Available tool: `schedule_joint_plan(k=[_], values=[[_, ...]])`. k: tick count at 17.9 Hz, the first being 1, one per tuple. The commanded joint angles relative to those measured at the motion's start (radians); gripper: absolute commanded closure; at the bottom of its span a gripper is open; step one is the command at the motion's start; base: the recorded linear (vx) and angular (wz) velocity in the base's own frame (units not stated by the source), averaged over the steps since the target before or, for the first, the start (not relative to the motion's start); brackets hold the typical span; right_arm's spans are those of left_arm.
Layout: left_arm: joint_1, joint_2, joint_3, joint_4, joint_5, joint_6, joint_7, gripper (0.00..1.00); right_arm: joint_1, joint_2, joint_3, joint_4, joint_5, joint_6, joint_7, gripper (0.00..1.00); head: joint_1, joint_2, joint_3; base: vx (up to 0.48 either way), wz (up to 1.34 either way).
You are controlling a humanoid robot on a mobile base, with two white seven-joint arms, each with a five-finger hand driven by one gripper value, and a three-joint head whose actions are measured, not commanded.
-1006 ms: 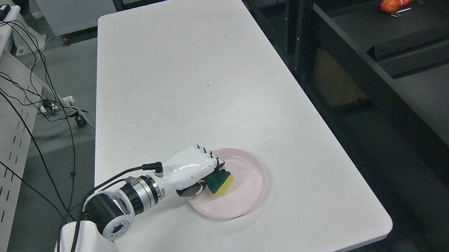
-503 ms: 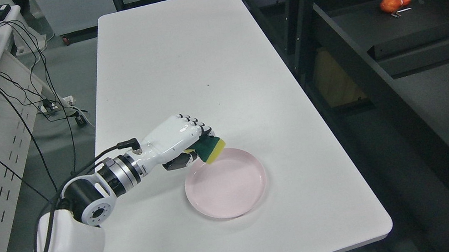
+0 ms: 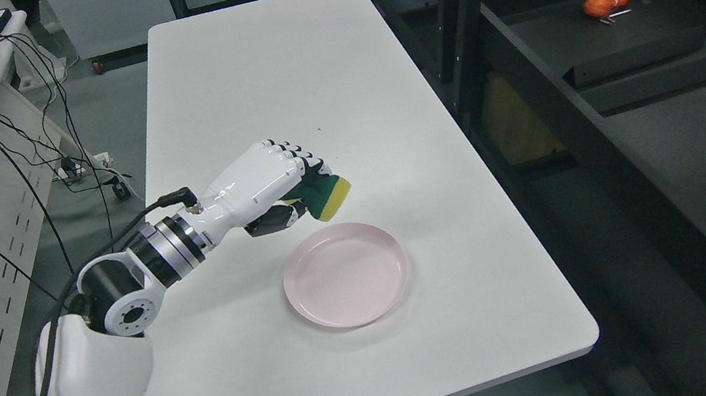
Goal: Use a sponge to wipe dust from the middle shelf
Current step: 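Lift the sponge off the pink plate with the left hand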
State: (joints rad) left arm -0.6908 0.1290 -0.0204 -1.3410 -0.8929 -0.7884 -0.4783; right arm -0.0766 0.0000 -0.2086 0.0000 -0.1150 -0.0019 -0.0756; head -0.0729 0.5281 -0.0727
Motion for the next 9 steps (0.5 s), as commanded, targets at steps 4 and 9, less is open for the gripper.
schedule_joint_plan(k=[4, 9], values=[[0.001, -0.009, 0.014, -0.023, 0.026, 0.003, -0.005, 0.91, 0.000, -0.017, 0.000, -0.017, 0.000, 0.072, 0.004, 0.00, 0.0000, 0.000, 0.000, -0.138, -0.18], [0.001, -0.029, 0.014, -0.021, 0.025, 0.003, -0.006, 0.91, 0.000, -0.017, 0.000, -0.017, 0.000, 0.072, 0.004, 0.00, 0.0000, 0.000, 0.000, -0.164, -0.18]])
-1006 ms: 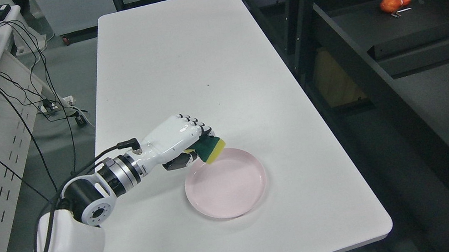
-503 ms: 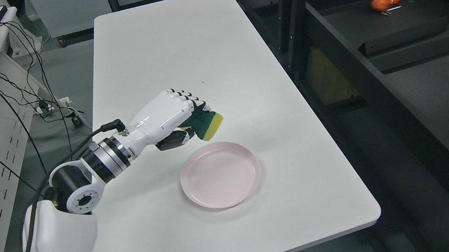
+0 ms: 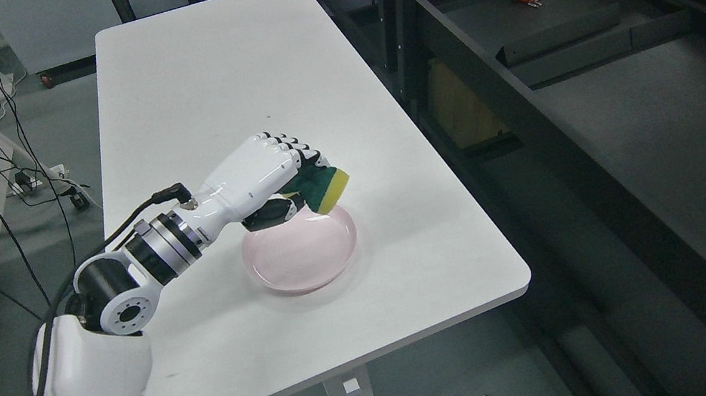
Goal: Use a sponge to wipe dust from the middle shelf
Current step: 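Lift the sponge off the pink plate with the left hand, then carry the sponge toward the shelving unit while the robot turns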
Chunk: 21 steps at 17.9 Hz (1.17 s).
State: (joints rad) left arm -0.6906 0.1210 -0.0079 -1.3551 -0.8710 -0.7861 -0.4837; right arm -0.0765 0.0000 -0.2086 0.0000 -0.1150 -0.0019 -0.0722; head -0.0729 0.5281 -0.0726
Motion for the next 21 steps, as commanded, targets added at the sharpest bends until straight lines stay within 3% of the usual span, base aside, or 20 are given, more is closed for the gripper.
schedule_joint_plan(k=[1, 9, 21], values=[[0.000, -0.026, 0.002, -0.007, 0.003, 0.001, -0.001, 0.91, 0.000, -0.017, 0.000, -0.017, 0.000, 0.072, 0.000, 0.00, 0.0000, 0.000, 0.000, -0.186, -0.03], [-0.010, -0.032, 0.005, 0.002, 0.003, 0.001, -0.013, 1.00, 0.000, -0.017, 0.000, -0.017, 0.000, 0.072, 0.000, 0.00, 0.0000, 0.000, 0.000, -0.198, 0.02], [-0.052, -0.060, 0.005, 0.002, 0.001, 0.001, -0.018, 1.00, 0.000, -0.017, 0.000, -0.017, 0.000, 0.072, 0.000, 0.00, 0.0000, 0.000, 0.000, -0.282, -0.34]])
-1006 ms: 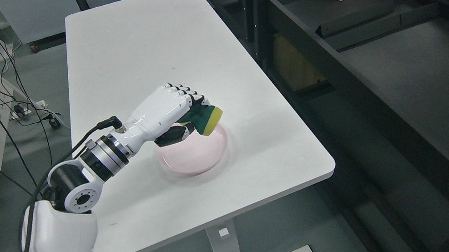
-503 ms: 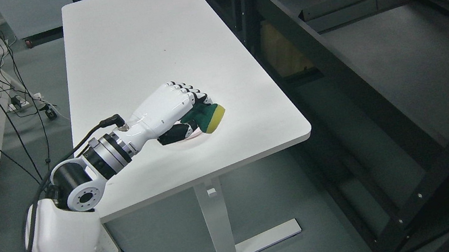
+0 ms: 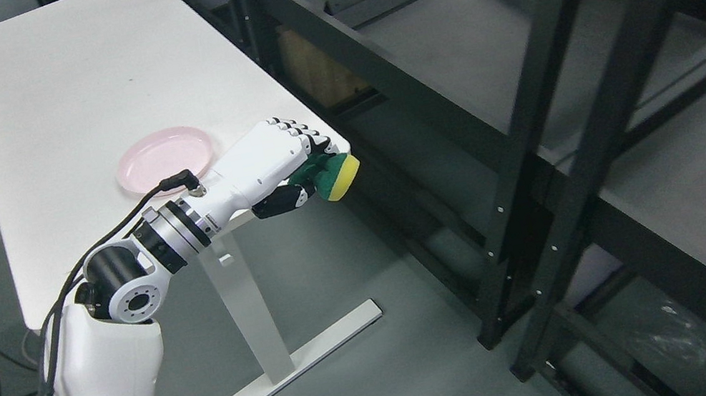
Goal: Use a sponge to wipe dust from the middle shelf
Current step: 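Carry the sponge toward the shelving unit while the robot turns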
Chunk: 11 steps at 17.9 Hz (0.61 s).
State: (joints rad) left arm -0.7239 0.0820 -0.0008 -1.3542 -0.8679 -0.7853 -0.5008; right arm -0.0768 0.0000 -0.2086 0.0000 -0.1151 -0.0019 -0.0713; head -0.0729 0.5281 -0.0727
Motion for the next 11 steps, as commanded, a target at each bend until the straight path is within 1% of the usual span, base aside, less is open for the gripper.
schedule_joint_plan(k=[1, 2, 6, 9, 11], values=[[-0.029, -0.027, -0.004, 0.006, -0.002, 0.000, -0.010, 1.00, 0.000, -0.017, 0.000, -0.017, 0.000, 0.072, -0.001, 0.00, 0.0000, 0.000, 0.000, -0.293, -0.61], [-0.051, -0.031, -0.004, 0.013, 0.000, 0.000, -0.037, 1.00, 0.000, -0.017, 0.000, -0.017, 0.000, 0.072, -0.001, 0.00, 0.0000, 0.000, 0.000, -0.293, -0.61], [-0.135, -0.065, -0.042, 0.033, 0.003, 0.000, -0.061, 1.00, 0.000, -0.017, 0.000, -0.017, 0.000, 0.072, -0.001, 0.00, 0.0000, 0.000, 0.000, -0.284, -0.89], [-0.157, -0.065, -0.086, 0.037, 0.003, 0.000, -0.079, 1.00, 0.000, -0.017, 0.000, -0.017, 0.000, 0.074, -0.001, 0.00, 0.0000, 0.000, 0.000, -0.253, -0.99], [-0.158, -0.065, -0.142, 0.037, 0.007, 0.000, -0.079, 1.00, 0.000, -0.017, 0.000, -0.017, 0.000, 0.072, -0.001, 0.00, 0.0000, 0.000, 0.000, -0.177, -1.08]])
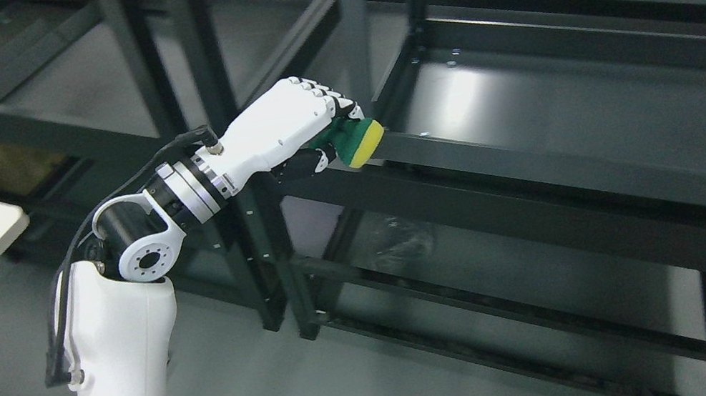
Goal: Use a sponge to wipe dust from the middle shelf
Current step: 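Carry the sponge toward the shelving unit while the robot turns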
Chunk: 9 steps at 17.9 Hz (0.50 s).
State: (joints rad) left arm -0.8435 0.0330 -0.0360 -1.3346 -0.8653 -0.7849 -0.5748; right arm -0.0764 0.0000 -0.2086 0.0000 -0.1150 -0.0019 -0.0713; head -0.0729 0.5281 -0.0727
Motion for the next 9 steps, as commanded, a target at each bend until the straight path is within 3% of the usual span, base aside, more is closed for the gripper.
schedule_joint_plan(k=[1, 5, 9], values=[[-0.048, -0.016, -0.123, 0.015, 0.012, -0.001, -0.005, 1.00, 0.000, -0.017, 0.000, -0.017, 0.000, 0.072, -0.001, 0.00, 0.0000, 0.000, 0.000, -0.172, -1.06], [-0.120, -0.016, -0.176, 0.011, 0.060, -0.001, -0.010, 1.00, 0.000, -0.017, 0.000, -0.017, 0.000, 0.072, -0.001, 0.00, 0.0000, 0.000, 0.000, -0.106, -0.88], [-0.251, -0.016, -0.234, 0.012, 0.130, -0.001, -0.013, 1.00, 0.000, -0.017, 0.000, -0.017, 0.000, 0.072, -0.001, 0.00, 0.0000, 0.000, 0.000, -0.003, -0.22]])
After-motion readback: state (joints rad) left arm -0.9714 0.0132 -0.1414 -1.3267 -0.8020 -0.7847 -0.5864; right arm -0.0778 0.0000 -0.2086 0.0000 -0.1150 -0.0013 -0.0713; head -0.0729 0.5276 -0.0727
